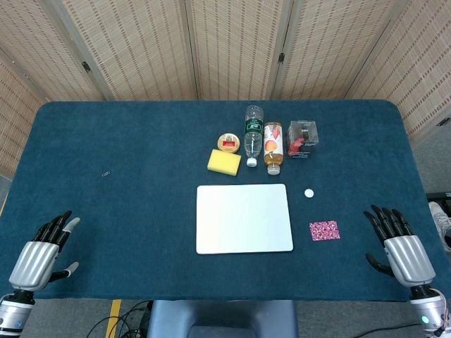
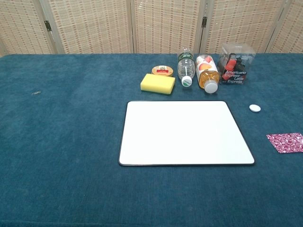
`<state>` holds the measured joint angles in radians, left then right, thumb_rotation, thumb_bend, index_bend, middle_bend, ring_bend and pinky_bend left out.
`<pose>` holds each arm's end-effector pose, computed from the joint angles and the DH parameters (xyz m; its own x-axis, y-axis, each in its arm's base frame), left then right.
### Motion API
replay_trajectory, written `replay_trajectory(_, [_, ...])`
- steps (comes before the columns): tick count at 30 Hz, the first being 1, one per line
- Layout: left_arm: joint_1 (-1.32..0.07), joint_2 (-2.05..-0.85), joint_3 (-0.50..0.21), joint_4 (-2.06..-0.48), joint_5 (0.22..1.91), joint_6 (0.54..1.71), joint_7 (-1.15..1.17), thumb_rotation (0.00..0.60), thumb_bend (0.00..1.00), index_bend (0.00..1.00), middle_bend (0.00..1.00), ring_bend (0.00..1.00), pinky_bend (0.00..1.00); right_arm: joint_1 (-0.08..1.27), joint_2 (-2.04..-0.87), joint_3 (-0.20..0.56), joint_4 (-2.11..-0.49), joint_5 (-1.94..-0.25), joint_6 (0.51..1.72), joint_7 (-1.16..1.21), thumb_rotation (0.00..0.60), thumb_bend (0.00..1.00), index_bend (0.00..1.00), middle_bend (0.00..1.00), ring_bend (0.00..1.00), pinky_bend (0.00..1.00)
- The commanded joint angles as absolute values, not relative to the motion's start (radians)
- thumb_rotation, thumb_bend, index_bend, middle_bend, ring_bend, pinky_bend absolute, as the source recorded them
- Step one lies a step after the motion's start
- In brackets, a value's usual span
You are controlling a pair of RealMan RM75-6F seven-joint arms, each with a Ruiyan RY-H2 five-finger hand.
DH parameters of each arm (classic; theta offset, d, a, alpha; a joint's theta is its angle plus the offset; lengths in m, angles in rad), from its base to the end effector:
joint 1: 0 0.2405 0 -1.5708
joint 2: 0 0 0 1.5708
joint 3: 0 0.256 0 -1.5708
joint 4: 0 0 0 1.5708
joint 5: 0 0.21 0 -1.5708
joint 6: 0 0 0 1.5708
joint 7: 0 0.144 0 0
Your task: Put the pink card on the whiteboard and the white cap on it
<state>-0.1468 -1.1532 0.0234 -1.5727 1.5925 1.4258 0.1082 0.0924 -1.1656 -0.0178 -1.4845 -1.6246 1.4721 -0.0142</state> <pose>-0.3022 0.1832 0.1289 0.5161 0.0897 0.8518 0.8511 -0.1659 -0.4982 -0.3210 -0.1694 0.1378 0.4946 -0.0699 0.8663 -0.8649 -0.1373 0.4827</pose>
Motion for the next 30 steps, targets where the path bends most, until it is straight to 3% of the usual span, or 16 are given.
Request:
replay_trajectory(1, [-0.150,-1.156,0.019,-1.571,1.584,1.419,0.114,0.600,0.22,0.00,0.03,0.09,0.19,0.095,-1.166,-0.017,-1.482,-1.620,1.464,-0.010,0.600,0.17,0.01,0.03,0.00,0.00])
replay_trajectory(11, [-0.145,-1.150,0.035,-1.582,1.627,1.444,0.106,0.600,0.22,0.00,0.03,0.09,0.19,0.115,-1.161,-0.010,-1.485,-1.600,1.424,0.016,0.600,0.17,0.01,0.03,0.00,0.00])
replay_trajectory(23, [-0.138,-1.127,0.037,-1.576,1.641,1.471,0.044,0.600,0.22,0.00,0.03,0.09,0.19,0.236,-1.051,0.020,-1.601,-1.538,1.217,-0.002,0.600,0.17,0.01,0.03,0.00,0.00])
replay_trajectory(30, [-0.132,-1.119,0.041,-1.572,1.652,1.486,0.019,0.600,0.22,0.00,0.03,0.09,0.19,0.309,-0.990,0.022,-1.663,-1.500,1.081,-0.039,0.600,0.18,0.12,0.03,0.00,0.00])
